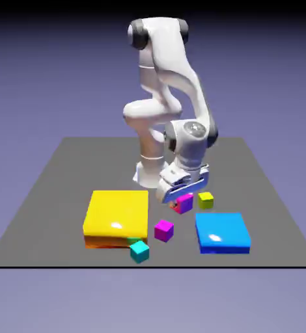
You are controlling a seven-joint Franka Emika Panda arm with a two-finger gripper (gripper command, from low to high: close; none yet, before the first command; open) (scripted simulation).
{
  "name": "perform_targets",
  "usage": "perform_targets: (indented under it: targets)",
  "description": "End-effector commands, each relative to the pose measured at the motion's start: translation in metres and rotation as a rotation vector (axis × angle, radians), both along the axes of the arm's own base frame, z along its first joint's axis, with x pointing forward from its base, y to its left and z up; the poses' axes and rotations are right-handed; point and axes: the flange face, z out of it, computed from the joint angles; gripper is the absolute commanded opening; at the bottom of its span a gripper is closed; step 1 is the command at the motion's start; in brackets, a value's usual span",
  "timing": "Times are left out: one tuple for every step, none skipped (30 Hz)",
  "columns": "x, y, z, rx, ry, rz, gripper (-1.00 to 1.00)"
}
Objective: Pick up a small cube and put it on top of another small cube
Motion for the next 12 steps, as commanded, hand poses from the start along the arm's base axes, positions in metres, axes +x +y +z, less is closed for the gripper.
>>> perform_targets:
  targets:
    - [0.004,-0.024,0.0,-0.002,-0.001,-0.058,-1.0]
    - [0.004,-0.024,0.0,-0.002,-0.001,-0.058,-1.0]
    - [0.004,-0.024,0.0,-0.002,-0.001,-0.058,-1.0]
    - [0.003,-0.025,-0.014,-0.002,-0.001,-0.058,-1.0]
    - [0.002,-0.026,-0.028,-0.002,-0.001,-0.057,-1.0]
    - [0.001,-0.027,-0.042,-0.002,-0.001,-0.057,-1.0]
    - [-0.001,-0.028,-0.056,-0.002,-0.001,-0.058,-1.0]
    - [-0.004,-0.029,-0.069,-0.002,-0.001,-0.058,-1.0]
    - [-0.004,-0.029,-0.069,-0.002,-0.001,-0.058,1.0]
    - [-0.004,-0.029,-0.069,-0.002,-0.001,-0.058,1.0]
    - [-0.001,-0.027,-0.055,-0.002,-0.001,-0.058,1.0]
    - [0.001,-0.026,-0.042,-0.002,-0.001,-0.057,1.0]
